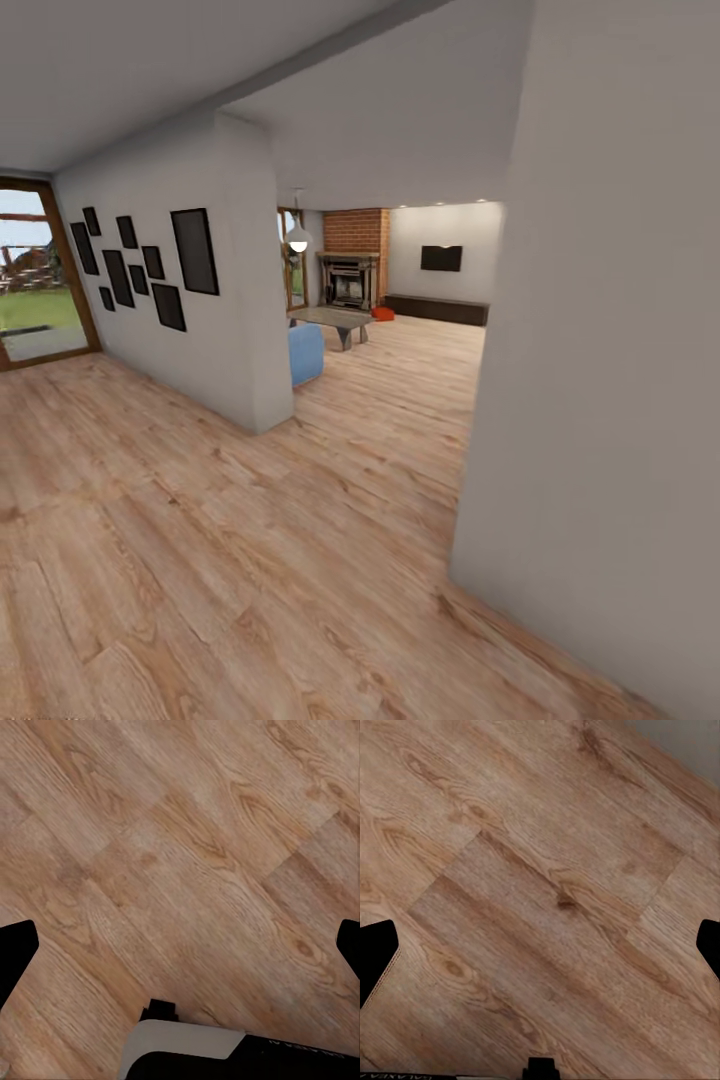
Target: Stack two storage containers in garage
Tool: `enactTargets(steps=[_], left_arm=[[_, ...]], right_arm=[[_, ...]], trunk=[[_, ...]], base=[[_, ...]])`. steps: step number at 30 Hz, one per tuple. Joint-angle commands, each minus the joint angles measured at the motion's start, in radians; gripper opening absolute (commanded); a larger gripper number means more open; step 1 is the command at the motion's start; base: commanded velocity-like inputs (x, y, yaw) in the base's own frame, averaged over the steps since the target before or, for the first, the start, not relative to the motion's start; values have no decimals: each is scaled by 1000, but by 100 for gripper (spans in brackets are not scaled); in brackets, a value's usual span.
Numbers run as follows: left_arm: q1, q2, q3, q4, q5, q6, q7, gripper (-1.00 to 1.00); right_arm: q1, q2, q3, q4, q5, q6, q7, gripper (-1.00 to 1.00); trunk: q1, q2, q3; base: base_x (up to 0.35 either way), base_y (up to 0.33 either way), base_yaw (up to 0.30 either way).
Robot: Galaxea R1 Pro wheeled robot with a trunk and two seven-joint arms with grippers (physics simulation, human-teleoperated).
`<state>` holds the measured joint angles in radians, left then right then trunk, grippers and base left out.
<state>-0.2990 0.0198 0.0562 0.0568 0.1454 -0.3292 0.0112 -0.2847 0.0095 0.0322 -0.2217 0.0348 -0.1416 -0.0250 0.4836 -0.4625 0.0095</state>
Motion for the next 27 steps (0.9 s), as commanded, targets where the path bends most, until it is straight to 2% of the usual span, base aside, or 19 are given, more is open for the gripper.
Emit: enactTargets(steps=[1, 14, 27], left_arm=[[-2, 0, 5, 5, 0, -7, 0, 100], [-2, -2, 5, 5, 0, -7, 0, 100], [-2, -2, 5, 5, 0, -7, 0, 100]], right_arm=[[0, 0, 3, 1, 4, -3, -3, 100], [-1, 0, 3, 1, 4, -2, -3, 100], [0, 0, 3, 1, 4, -2, -3, 100]], trunk=[[1, -1, 0], [1, -1, 0], [1, -1, 0]], base=[[323, 0, 290], [324, 0, 277], [324, 0, 18]])
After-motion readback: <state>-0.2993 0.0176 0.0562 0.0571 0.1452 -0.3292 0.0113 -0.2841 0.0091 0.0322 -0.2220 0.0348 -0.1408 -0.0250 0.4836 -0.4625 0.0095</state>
